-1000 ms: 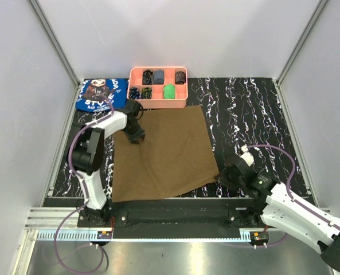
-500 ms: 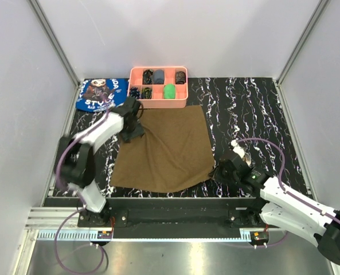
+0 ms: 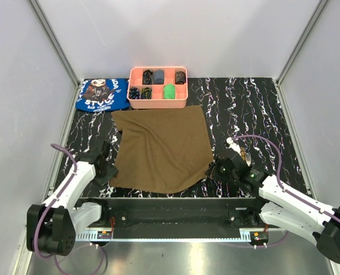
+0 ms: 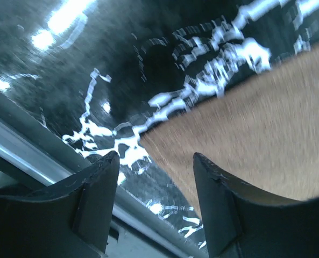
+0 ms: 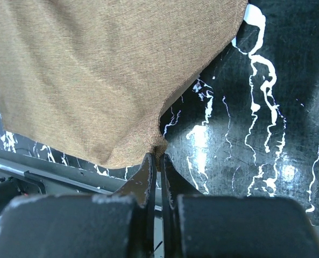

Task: Fold the napkin into a case and place the utensils inside
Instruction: Pick up the flattened napkin from the center of the board.

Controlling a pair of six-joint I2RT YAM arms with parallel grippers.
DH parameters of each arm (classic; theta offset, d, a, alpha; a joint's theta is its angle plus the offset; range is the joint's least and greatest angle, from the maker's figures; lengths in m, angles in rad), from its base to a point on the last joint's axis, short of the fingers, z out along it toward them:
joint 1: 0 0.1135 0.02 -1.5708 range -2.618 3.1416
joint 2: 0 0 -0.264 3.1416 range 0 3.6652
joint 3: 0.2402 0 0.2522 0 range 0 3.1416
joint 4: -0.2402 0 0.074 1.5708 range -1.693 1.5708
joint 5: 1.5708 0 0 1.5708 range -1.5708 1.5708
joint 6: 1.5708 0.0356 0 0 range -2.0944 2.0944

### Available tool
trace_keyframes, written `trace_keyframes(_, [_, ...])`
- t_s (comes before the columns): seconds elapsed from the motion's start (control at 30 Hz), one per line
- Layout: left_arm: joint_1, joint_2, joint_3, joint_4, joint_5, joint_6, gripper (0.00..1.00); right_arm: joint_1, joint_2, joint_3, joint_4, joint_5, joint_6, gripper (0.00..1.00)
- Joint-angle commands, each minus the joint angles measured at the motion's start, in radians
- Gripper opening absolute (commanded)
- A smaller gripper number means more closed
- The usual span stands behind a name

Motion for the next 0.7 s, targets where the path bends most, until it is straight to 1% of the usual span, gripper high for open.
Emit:
trace_keyframes(0.0, [0.063, 0.053, -0.001, 0.062, -0.016, -0.004, 0.57, 0.006, -0.041, 0.017, 0.024, -0.011, -0.023, 0.0])
trace_keyframes(0.03, [0.064, 0.062, -0.002, 0.074, -0.012, 0.004, 0.54, 0.004, -0.055, 0.014, 0.022, -0.007, -0.021, 0.0])
trace_keyframes(0.17, [0.065, 0.091, -0.005, 0.099, -0.015, 0.005, 0.54, 0.006, -0.075, 0.005, 0.013, 0.006, -0.018, 0.0])
trace_keyframes(0.33, [0.065, 0.117, -0.034, 0.139, 0.027, -0.005, 0.54, 0.004, -0.077, 0.004, 0.005, 0.01, -0.018, 0.0])
trace_keyframes(0.47, [0.065, 0.16, -0.042, 0.117, 0.022, -0.022, 0.59, 0.006, -0.073, 0.011, 0.0, 0.012, -0.015, 0.0])
trace_keyframes(0.67, [0.065, 0.171, -0.039, 0.109, 0.031, -0.042, 0.58, 0.006, -0.069, 0.016, -0.001, 0.021, -0.012, 0.0])
